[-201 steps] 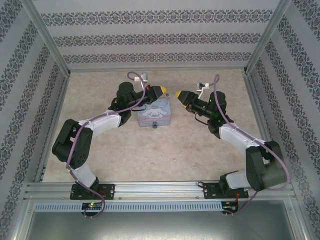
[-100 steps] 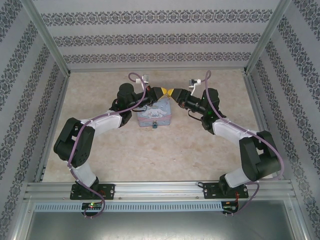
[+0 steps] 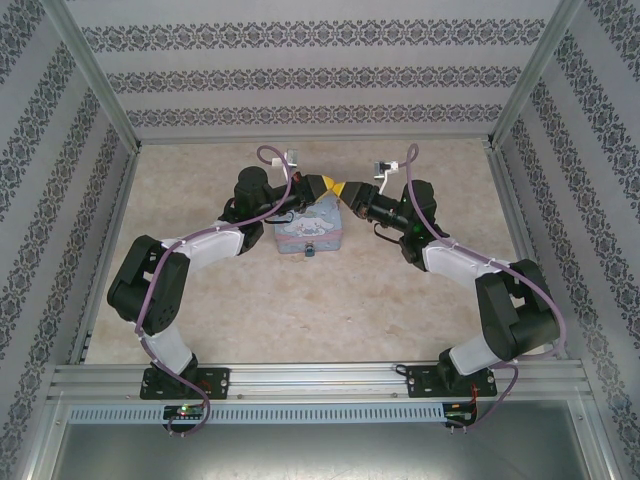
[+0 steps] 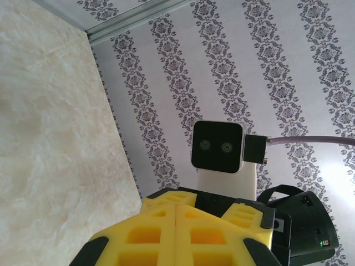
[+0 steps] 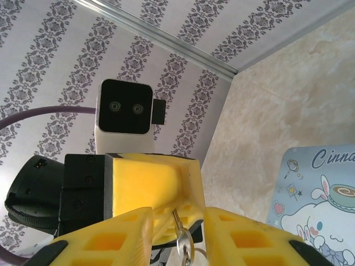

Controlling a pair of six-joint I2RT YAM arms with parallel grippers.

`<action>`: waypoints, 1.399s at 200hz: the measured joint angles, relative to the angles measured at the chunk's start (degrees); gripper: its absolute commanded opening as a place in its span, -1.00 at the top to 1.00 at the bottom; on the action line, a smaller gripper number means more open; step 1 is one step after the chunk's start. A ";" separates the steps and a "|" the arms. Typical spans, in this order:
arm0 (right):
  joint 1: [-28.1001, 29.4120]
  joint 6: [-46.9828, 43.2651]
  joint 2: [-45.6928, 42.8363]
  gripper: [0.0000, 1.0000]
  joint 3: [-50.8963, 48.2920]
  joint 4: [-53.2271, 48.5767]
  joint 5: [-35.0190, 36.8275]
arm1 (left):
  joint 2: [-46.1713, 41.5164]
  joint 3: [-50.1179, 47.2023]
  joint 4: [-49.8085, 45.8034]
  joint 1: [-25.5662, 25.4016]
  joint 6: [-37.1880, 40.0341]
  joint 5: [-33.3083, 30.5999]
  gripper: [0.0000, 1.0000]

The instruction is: Unlock the padlock with the key

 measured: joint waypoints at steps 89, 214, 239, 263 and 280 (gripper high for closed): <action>0.00 2.10 0.85 0.51 -1.97 3.28 0.02 | 0.00 0.00 -0.04 0.00 0.02 -0.22 1.00; 0.02 3.87 2.58 0.51 -2.10 5.11 0.02 | 0.04 -0.81 -0.20 0.00 0.00 -1.11 1.00; 0.02 4.26 2.97 0.65 -2.10 5.99 0.00 | 0.13 -0.96 -0.17 0.00 0.02 -1.29 1.00; 0.02 4.81 2.99 0.86 -2.10 6.60 -0.02 | 0.13 -1.33 -0.17 0.00 0.00 -1.40 1.00; 0.02 5.18 3.02 1.00 -2.10 7.08 -0.17 | 0.20 -1.46 -0.17 0.00 0.00 -1.68 1.00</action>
